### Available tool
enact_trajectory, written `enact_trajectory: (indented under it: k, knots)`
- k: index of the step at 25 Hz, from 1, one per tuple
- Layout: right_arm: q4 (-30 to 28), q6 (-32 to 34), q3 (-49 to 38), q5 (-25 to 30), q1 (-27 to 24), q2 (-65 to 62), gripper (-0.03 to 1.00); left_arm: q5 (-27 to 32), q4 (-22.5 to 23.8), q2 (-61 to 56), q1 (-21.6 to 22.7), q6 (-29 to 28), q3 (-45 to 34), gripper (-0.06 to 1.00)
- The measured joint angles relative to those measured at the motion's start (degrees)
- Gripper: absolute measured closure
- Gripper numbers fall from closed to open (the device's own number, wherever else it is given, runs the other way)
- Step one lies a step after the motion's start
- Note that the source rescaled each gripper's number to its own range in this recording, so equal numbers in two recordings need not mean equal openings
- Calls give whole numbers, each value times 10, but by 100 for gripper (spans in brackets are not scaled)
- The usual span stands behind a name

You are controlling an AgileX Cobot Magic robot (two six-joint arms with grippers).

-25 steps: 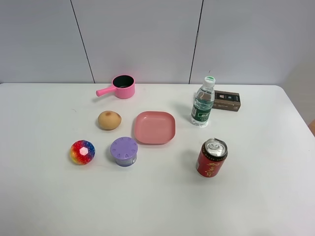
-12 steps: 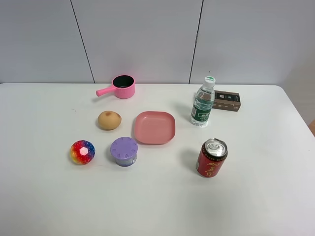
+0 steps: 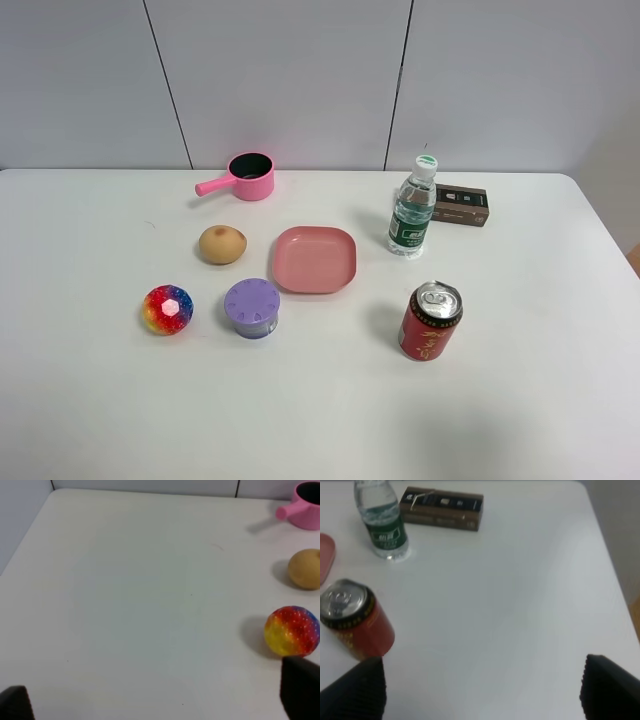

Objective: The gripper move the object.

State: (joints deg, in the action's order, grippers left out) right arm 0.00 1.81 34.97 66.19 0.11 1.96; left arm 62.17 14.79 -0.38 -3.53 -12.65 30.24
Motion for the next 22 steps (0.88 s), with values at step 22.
enact_trajectory:
  k: [22]
  knots:
    - [11, 0, -60, -44, 17, -21, 18, 0, 1, 0, 0, 0, 0, -6]
